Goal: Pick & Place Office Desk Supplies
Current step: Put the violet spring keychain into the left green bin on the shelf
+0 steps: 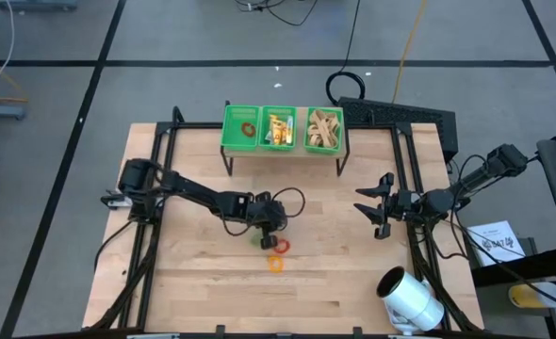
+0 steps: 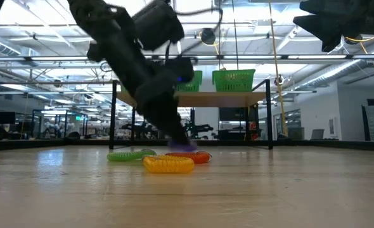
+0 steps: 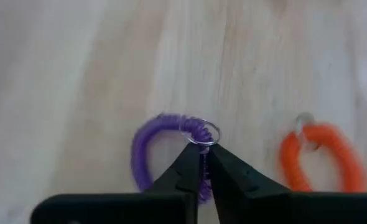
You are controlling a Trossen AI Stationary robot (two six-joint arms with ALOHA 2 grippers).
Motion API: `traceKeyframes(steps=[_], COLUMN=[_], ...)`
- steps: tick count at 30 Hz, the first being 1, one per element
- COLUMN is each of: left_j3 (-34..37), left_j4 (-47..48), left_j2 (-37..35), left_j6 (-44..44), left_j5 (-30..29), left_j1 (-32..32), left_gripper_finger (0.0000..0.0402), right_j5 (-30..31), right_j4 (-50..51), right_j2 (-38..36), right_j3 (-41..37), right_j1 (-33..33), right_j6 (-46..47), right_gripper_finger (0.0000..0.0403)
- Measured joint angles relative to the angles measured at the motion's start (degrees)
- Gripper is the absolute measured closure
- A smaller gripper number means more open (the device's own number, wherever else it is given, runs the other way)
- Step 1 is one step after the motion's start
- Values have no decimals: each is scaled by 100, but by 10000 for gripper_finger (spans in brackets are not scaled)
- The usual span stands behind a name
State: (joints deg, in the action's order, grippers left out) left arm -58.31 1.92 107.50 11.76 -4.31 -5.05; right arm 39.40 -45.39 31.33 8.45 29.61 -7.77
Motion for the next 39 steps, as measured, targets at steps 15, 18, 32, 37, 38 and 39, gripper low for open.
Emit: traceKeyframes(steps=[15, 18, 32, 37, 38, 39], left_j3=[-21, -30, -35, -37, -35, -35], left_j4=[636, 765, 825, 858, 875, 882], left_j2=[-2375, -2885, -3814, -3812, -3812, -3812], left_j6=[-158, -182, -350, -103, -35, 40], left_j5=[-949, -1386, -3028, -3035, -3032, -3029], left_j1=[258, 373, 1440, 1973, 2064, 2140], left_gripper_finger=[375, 379, 363, 362, 362, 362], right_j5=[133, 131, 133, 133, 133, 133], right_j4=[33, 41, 44, 42, 42, 42], right_j2=[24, 24, 24, 24, 24, 24], right_j3=[2, 2, 2, 2, 2, 2], right_j1=[0, 0, 0, 0, 0, 0], right_j6=[9, 4, 2, 4, 2, 2], right_gripper_finger=[220, 220, 220, 220, 220, 220])
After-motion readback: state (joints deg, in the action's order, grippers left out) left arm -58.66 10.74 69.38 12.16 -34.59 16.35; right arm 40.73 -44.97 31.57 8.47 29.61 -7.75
